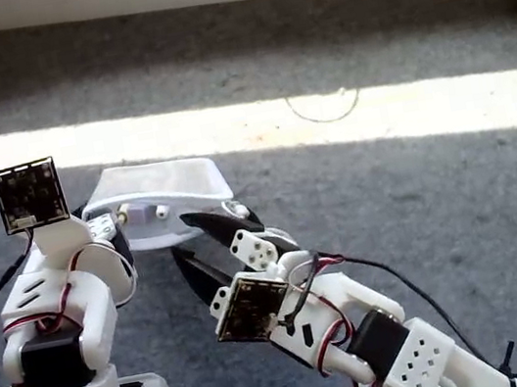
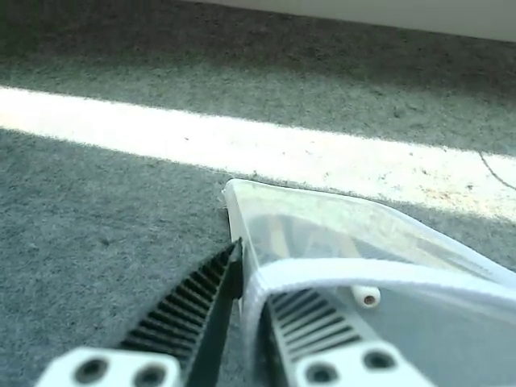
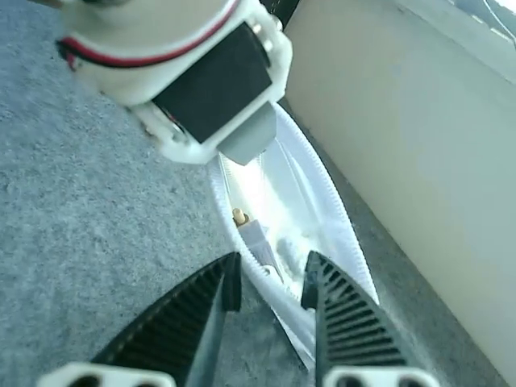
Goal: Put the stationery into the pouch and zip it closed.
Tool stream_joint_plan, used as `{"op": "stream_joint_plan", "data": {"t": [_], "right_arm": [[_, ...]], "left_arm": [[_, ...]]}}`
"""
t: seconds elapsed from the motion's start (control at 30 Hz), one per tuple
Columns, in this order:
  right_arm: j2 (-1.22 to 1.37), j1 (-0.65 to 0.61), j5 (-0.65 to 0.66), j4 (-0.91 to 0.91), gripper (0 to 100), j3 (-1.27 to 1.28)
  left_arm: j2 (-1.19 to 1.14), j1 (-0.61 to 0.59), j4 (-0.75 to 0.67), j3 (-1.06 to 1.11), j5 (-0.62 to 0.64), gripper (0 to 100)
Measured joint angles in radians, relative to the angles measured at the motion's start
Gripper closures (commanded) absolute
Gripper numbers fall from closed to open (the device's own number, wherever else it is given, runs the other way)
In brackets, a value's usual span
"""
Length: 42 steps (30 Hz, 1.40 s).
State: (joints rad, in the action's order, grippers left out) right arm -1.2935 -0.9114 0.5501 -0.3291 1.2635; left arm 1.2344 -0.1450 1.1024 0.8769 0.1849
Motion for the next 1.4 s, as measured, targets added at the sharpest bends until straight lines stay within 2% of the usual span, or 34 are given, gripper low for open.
{"op": "stream_joint_plan", "data": {"t": [0.27,0.5,0.6,0.83,1.0,1.27,1.4], "right_arm": [[-0.012,-0.003,0.000,-0.147,87.5,-0.084],[-0.123,-0.003,0.000,-0.420,87.5,-0.227],[-0.130,-0.003,0.000,-0.485,87.5,-0.256],[-0.121,-0.002,0.000,-0.506,87.5,-0.262],[-0.166,0.046,0.000,-0.568,87.5,-0.262],[-0.204,0.176,-0.140,-0.605,87.5,-0.262],[-0.209,0.189,-0.180,-0.605,87.5,-0.258]], "left_arm": [[0.011,-0.002,0.000,0.023,-0.018,99],[0.015,-0.002,0.000,0.023,-0.026,99],[0.015,-0.002,0.000,0.023,-0.026,99],[0.015,-0.012,0.000,0.023,-0.028,99],[0.015,-0.035,0.000,0.023,-0.028,99],[0.015,-0.035,0.000,0.023,-0.028,99],[0.015,-0.035,0.000,0.023,-0.028,99]]}}
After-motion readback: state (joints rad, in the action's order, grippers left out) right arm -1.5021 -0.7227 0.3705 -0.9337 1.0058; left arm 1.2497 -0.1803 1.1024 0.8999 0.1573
